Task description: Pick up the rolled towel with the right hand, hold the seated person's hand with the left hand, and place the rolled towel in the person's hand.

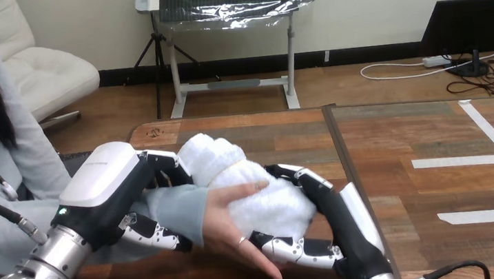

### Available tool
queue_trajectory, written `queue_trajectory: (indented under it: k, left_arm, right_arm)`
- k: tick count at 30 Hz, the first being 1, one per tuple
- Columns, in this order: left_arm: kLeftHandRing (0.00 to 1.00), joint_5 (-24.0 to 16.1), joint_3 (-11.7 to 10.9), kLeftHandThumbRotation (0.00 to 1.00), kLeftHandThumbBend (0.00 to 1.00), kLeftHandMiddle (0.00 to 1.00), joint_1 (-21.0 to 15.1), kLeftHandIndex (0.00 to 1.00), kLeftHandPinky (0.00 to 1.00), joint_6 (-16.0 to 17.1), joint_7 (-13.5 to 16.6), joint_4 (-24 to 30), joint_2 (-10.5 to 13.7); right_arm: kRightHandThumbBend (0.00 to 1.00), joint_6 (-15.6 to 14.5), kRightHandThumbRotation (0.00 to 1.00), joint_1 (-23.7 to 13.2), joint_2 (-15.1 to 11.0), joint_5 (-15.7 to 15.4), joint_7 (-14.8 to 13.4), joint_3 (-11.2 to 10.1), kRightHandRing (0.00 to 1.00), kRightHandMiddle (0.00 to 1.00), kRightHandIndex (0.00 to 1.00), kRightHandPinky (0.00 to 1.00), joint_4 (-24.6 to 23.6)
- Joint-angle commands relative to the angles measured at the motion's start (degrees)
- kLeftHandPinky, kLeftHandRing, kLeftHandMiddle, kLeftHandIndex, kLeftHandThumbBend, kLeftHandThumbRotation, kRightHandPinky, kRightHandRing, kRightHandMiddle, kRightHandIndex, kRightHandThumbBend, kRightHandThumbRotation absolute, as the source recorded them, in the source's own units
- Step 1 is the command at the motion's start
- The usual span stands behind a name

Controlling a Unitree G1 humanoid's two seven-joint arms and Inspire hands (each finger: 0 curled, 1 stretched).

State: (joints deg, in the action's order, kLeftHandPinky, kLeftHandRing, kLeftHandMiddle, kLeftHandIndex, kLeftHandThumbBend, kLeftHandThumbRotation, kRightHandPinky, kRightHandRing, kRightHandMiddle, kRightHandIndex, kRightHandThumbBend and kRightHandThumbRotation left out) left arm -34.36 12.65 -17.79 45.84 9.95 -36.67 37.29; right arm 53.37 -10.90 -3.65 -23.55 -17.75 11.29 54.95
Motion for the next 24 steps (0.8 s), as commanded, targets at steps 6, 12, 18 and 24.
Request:
queue_trajectory:
  k: [6,12,18,24]
  left_arm:
    - [0.78,-1.7,-0.7,0.21,1.00,0.79,-1.3,0.82,0.77,-1.1,2.0,5.2,-0.6]
    - [0.85,-2.8,-0.6,0.30,1.00,0.86,-1.1,0.88,0.83,-1.1,2.7,5.0,-0.6]
    - [0.89,-3.0,-0.3,0.35,1.00,0.91,-0.7,0.92,0.87,-1.8,2.3,5.2,-0.6]
    - [0.94,-3.5,-0.1,0.40,1.00,0.96,-0.4,0.97,0.89,-2.0,2.2,5.1,-0.6]
  right_arm:
    - [0.84,-1.6,0.53,-0.9,0.0,0.0,3.7,1.7,0.86,0.88,0.92,0.83,-5.1]
    - [0.84,-1.7,0.60,-0.7,-0.4,-0.2,4.1,1.8,0.89,0.89,0.92,0.86,-5.5]
    - [0.86,-2.1,0.64,-0.4,-0.4,0.4,5.0,1.7,0.91,0.90,0.93,0.88,-5.9]
    - [0.86,-2.4,0.67,-0.3,-0.6,0.1,5.2,1.8,0.92,0.90,0.93,0.90,-6.3]
